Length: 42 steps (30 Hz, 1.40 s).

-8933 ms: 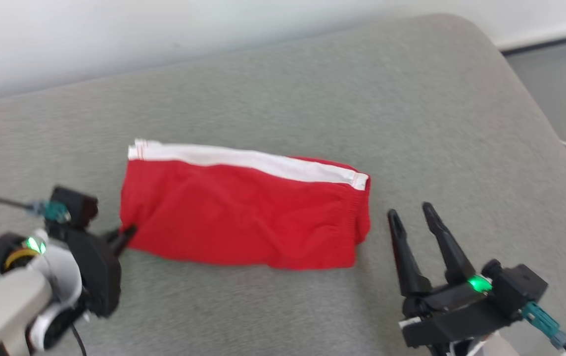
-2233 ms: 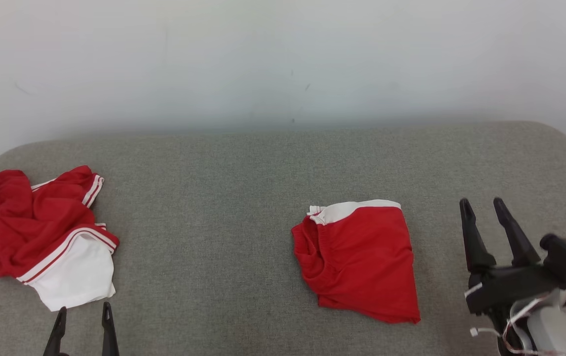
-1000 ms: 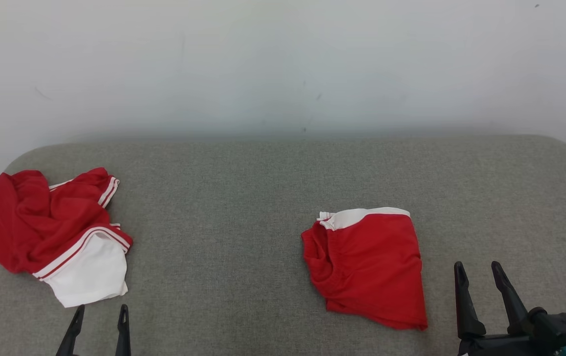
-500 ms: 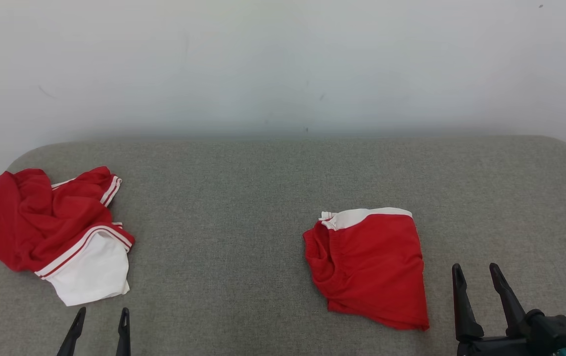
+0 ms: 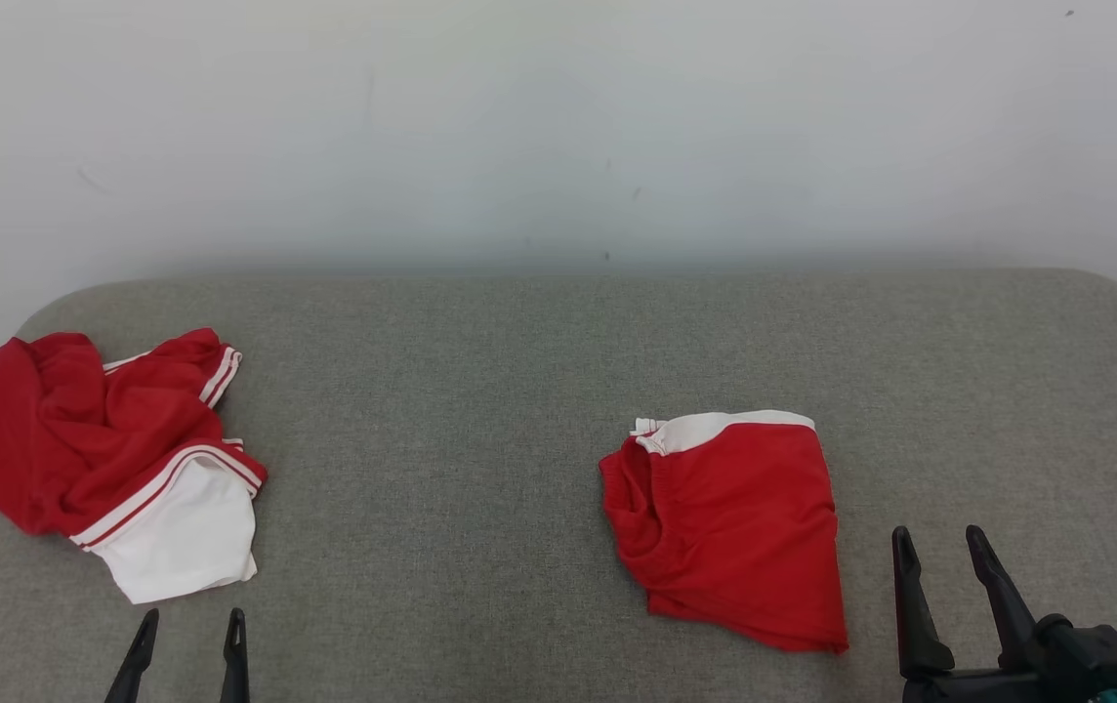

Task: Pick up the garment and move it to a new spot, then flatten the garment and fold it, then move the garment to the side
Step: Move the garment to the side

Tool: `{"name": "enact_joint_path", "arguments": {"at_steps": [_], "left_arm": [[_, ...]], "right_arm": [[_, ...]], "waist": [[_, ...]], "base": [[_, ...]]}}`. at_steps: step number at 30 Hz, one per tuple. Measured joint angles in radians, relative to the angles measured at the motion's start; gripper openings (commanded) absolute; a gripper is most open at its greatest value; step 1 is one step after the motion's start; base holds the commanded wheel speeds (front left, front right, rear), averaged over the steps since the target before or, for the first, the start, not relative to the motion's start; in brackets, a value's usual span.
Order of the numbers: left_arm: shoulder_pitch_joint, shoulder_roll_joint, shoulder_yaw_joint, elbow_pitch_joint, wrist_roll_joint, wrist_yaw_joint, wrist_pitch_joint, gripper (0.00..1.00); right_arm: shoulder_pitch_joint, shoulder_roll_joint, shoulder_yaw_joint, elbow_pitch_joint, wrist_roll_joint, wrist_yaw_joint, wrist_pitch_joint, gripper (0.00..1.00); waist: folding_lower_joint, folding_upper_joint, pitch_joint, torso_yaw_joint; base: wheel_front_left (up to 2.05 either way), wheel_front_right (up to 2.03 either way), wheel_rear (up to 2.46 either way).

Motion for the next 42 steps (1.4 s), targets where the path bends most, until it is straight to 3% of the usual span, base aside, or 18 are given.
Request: {"name": "enact_joint_path", "arguments": {"at_steps": [23, 36, 42], "left_arm": [[0.003, -0.009, 0.008, -0.005, 0.003, -0.002, 0.000, 1.00], [-0.018, -0.026, -0.013, 0.000, 0.006, -0.006, 0.000, 1.00], [-0.047, -0.035, -0.025, 0.002, 0.007, -0.006, 0.000, 1.00]], "right_arm": [[-0.017, -0.007, -0.005, 0.057, -0.024, 0.000, 0.000, 1.00], [-0.276, -0.070, 0.032, 0.351, -0.040, 0.000, 0.113, 1.00], [-0.391, -0.085, 0.037, 0.557, -0.040, 0.000, 0.149, 1.00]], "waist": [[0.0000, 0.0000, -0.001, 0.009], [0.0000, 0.0000, 0.031, 0.052], [0.0003, 0.0000, 0.064, 0.074]], "base": [[0.00, 0.00, 0.00], [0.00, 0.00, 0.00], [0.00, 0.00, 0.00]]}}
